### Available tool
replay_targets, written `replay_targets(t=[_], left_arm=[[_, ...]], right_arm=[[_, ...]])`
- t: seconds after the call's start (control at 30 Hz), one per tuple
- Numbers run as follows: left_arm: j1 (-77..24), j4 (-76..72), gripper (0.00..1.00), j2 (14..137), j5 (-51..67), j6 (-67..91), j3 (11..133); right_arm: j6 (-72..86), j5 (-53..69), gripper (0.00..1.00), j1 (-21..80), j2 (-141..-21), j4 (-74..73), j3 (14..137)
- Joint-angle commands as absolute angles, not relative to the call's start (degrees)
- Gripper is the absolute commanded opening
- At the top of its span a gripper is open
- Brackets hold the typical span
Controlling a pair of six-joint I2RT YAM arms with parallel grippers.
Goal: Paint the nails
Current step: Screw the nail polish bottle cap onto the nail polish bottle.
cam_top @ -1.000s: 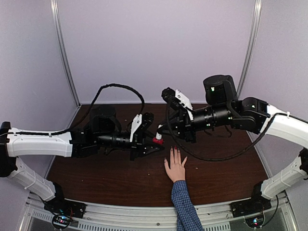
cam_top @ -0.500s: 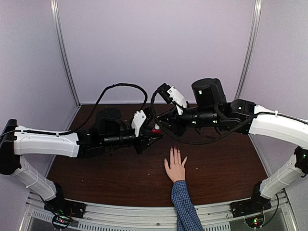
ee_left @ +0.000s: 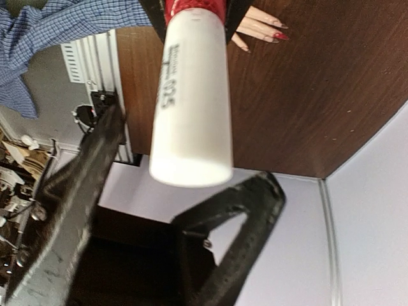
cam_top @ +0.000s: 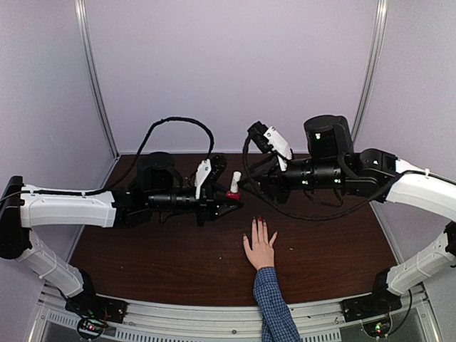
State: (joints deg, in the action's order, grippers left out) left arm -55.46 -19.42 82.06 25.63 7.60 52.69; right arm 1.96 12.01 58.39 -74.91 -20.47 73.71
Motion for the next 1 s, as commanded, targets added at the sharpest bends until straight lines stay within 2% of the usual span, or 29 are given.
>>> replay_targets(t=[0.0,0.17,0.37,0.87,0.97], left_arm=[[-55.41,-17.78,0.00,81.27,39.44,6.01,56.21],[-55.46,-12.72,0.00,82.85,47.76,5.50,59.67],[-55.45,-13.73,0.00,83.58,54.74,5.88,60.46],[-55.54,-14.28,0.00,84.22,54.54,5.88,60.91],[-55.51,-14.54,0.00,83.40,51.37,5.12,60.11]], right_arm=[[-3.10,19.88,0.52,57.84,-71.86,-21.40,73.43],[-6.53,31.31,0.40,57.74,-73.12,-24.96,75.22],[-7.40,39.05,0.34,57.74,-71.91,-22.98,74.44],[-5.40,43.87,0.30,57.74,-74.70,-20.41,75.69],[-5.45,44.38,0.20,57.74,-75.32,-20.65,75.81]])
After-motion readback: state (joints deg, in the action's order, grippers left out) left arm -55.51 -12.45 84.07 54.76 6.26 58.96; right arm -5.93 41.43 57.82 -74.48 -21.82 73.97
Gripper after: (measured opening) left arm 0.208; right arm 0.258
